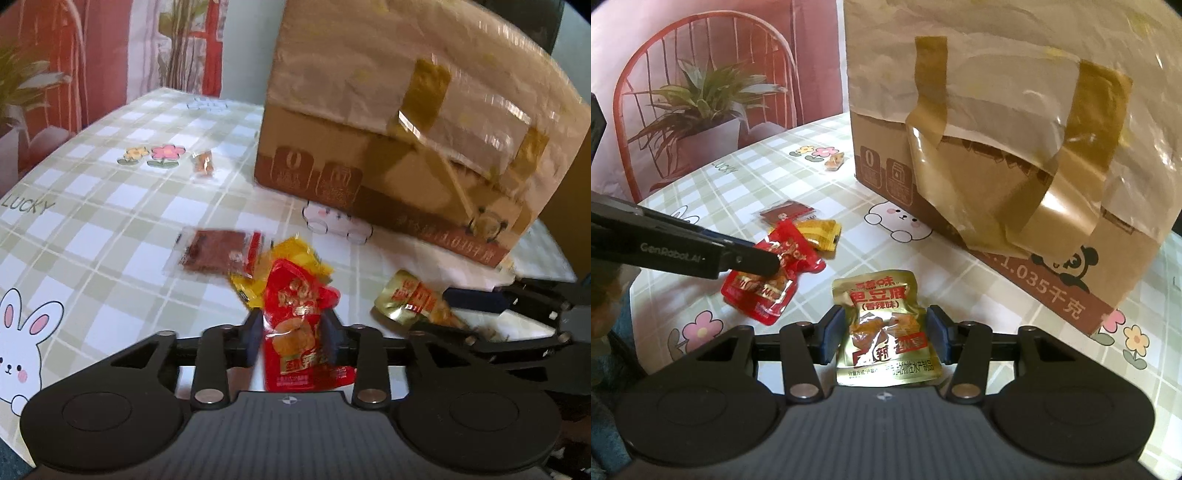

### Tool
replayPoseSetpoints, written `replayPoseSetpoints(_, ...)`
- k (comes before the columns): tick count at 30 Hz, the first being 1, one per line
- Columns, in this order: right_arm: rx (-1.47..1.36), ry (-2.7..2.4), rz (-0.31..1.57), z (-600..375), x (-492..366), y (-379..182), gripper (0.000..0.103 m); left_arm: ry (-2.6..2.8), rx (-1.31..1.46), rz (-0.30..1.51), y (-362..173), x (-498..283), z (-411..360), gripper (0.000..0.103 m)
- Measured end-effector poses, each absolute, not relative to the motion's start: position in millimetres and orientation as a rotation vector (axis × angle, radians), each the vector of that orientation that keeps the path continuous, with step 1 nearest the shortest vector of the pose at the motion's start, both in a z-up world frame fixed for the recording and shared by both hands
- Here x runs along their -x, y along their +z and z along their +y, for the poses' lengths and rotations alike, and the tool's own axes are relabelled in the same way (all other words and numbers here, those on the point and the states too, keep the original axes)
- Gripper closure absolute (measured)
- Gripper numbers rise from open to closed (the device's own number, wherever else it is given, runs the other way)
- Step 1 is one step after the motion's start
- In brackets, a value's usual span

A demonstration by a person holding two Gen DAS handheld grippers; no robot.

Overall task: Organize snacks
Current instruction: 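Lift both held packets up over the paper bag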

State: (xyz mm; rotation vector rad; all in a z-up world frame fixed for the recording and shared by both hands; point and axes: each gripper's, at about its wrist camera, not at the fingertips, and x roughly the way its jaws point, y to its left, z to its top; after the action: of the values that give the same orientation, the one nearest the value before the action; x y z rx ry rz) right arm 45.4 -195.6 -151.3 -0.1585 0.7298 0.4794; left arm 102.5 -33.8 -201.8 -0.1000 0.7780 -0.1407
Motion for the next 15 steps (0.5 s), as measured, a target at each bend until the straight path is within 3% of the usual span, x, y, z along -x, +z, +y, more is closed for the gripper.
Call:
replayPoseSetpoints(6,0.141,0.481,0.738,-197,-45,-156,0.052,-0.151,0.075,0.759,-203,-103,-35,0.067)
replayPoseSetpoints(11,0.124,0.476,0.728,-200,-44,-154,0.052,-0.190,0.091,0.715,-191,-94,-32,0.084)
replayPoseSetpoints(15,0.123,0.479,0.707,-201,-44,-147,0.052,-0.199,0.091,0.687,-179,-88,-30,0.092)
